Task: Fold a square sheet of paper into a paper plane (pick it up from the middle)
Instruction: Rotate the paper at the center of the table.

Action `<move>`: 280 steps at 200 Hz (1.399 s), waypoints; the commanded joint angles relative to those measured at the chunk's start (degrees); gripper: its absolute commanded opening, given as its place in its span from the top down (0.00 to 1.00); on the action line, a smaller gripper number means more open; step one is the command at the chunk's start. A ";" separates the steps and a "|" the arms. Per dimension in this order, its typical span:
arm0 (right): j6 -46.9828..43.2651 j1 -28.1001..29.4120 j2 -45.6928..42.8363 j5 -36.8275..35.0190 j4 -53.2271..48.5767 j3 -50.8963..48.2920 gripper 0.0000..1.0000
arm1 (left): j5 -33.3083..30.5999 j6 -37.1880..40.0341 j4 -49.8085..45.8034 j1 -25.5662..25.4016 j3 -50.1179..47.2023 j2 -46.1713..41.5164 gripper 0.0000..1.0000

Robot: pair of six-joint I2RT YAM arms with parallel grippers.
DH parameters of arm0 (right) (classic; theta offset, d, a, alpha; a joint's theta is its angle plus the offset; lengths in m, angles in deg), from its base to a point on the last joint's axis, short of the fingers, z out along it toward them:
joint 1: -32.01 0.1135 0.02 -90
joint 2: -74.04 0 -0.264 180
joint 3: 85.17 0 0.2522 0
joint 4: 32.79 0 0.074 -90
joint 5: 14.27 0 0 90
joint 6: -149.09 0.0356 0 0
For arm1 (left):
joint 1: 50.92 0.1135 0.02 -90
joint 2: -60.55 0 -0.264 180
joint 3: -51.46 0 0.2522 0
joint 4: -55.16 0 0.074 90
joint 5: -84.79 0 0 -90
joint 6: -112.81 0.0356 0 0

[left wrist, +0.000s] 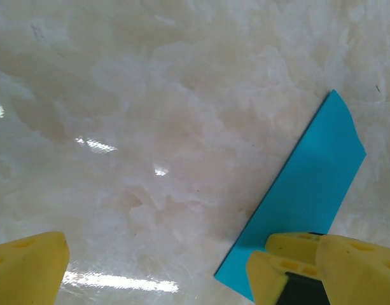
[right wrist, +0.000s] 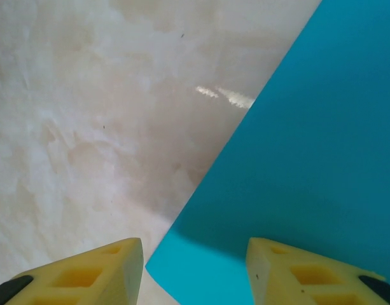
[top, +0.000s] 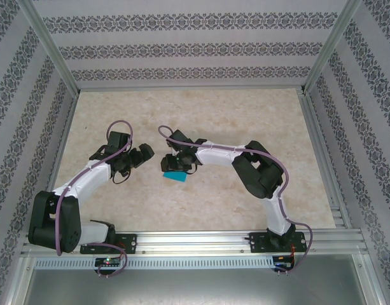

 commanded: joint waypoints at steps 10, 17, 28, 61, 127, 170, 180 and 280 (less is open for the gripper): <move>-9.90 0.71 -1.47 4.41 -6.46 -3.84 0.52 | 3.45 -0.35 3.96 0.71 -0.17 -1.00 0.00; -12.06 0.66 -2.43 4.79 -7.56 -5.23 0.52 | 4.24 -0.02 4.14 0.68 0.02 -0.81 0.00; -15.51 0.24 -4.17 5.39 -8.83 -7.75 0.52 | 5.60 0.58 4.39 0.70 0.30 -0.44 0.00; -22.61 -1.44 -9.51 8.18 -10.81 -11.25 0.53 | 9.70 1.41 6.48 0.06 0.54 0.99 0.00; -2.25 -4.67 -25.62 -0.18 -2.52 -19.76 0.43 | 15.27 0.90 12.73 -6.80 2.98 5.99 0.18; 11.20 -8.94 -33.89 -1.57 3.97 -31.93 0.39 | 17.83 -1.58 18.86 -15.50 8.35 15.77 0.45; 12.96 -9.72 -35.24 -1.51 5.06 -33.94 0.38 | 17.88 -1.81 19.08 -16.82 9.89 18.49 0.49; 16.48 -9.45 -31.65 3.55 9.63 -36.38 0.39 | 9.36 -0.33 11.06 -18.27 14.44 29.40 0.60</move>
